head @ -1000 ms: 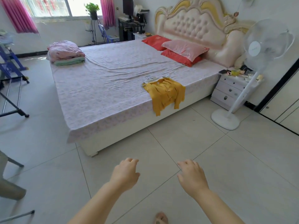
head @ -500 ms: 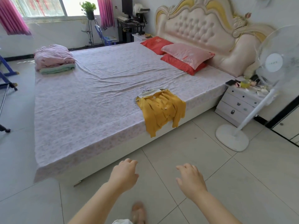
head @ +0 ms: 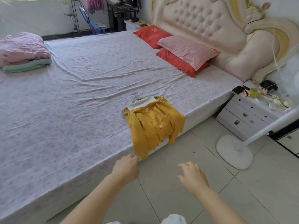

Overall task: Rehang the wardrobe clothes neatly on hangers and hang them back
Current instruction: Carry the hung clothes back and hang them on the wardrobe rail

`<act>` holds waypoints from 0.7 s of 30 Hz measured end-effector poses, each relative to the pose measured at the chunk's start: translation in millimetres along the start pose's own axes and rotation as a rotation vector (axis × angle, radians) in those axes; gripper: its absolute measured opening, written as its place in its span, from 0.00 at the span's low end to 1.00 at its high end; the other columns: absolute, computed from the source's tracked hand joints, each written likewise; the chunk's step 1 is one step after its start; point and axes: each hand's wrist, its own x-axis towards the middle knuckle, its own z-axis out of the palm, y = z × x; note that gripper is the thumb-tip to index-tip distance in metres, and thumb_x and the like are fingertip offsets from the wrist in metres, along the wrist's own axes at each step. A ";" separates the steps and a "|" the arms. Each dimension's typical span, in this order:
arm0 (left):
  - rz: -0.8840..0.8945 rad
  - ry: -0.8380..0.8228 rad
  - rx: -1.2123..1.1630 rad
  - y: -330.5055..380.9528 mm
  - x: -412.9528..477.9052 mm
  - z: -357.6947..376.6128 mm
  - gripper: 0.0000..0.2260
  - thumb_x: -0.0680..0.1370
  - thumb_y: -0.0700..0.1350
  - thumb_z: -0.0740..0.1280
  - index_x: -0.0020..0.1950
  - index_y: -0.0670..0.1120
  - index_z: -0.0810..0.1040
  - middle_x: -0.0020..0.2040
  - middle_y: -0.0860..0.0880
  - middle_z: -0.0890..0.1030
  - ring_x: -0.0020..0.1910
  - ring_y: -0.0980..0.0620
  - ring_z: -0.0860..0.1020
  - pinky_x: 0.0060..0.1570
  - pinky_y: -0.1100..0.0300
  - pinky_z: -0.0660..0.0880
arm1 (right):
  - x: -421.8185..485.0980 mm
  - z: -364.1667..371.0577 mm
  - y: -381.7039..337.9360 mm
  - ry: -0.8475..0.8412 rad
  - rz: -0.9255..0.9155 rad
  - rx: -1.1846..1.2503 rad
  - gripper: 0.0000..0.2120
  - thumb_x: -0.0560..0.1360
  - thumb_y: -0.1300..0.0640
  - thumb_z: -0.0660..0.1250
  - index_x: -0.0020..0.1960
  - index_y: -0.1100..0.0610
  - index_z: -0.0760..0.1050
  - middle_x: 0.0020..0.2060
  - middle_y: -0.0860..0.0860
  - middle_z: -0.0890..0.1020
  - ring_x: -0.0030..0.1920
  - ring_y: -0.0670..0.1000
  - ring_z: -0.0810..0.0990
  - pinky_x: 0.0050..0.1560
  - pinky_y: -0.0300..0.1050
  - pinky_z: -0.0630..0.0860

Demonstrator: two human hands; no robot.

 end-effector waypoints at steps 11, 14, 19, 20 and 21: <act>-0.215 -0.048 -0.127 30.1 168.6 -61.4 0.18 0.78 0.49 0.60 0.66 0.45 0.66 0.62 0.46 0.71 0.58 0.46 0.72 0.53 0.52 0.74 | 221.6 -73.1 52.2 -0.101 -0.170 -0.074 0.22 0.77 0.51 0.60 0.70 0.51 0.64 0.64 0.51 0.70 0.65 0.53 0.66 0.64 0.46 0.63; -0.277 -0.041 -0.172 37.0 201.7 -78.6 0.18 0.78 0.47 0.58 0.67 0.47 0.66 0.63 0.47 0.70 0.58 0.46 0.73 0.52 0.53 0.75 | 275.1 -101.8 56.8 -0.110 -0.232 -0.100 0.21 0.77 0.52 0.60 0.69 0.51 0.66 0.63 0.51 0.70 0.65 0.54 0.66 0.64 0.47 0.62; -0.349 -0.036 -0.194 29.9 246.3 -104.3 0.19 0.78 0.49 0.59 0.68 0.46 0.65 0.65 0.46 0.69 0.60 0.46 0.72 0.52 0.54 0.73 | 345.2 -129.7 39.8 -0.145 -0.325 -0.158 0.21 0.77 0.51 0.60 0.70 0.50 0.65 0.64 0.52 0.70 0.66 0.54 0.66 0.64 0.48 0.63; -0.363 -0.038 -0.195 26.0 255.7 -109.0 0.18 0.78 0.49 0.59 0.67 0.46 0.66 0.64 0.46 0.69 0.59 0.47 0.72 0.51 0.55 0.73 | 357.7 -131.9 35.0 -0.151 -0.340 -0.159 0.21 0.77 0.51 0.60 0.70 0.50 0.65 0.65 0.51 0.69 0.66 0.54 0.66 0.65 0.48 0.63; -0.376 -0.039 -0.203 22.2 264.8 -113.8 0.18 0.78 0.49 0.60 0.67 0.46 0.66 0.64 0.46 0.70 0.58 0.47 0.73 0.49 0.55 0.73 | 369.2 -134.4 30.2 -0.159 -0.353 -0.159 0.21 0.77 0.51 0.60 0.70 0.50 0.64 0.65 0.51 0.69 0.66 0.54 0.65 0.65 0.48 0.62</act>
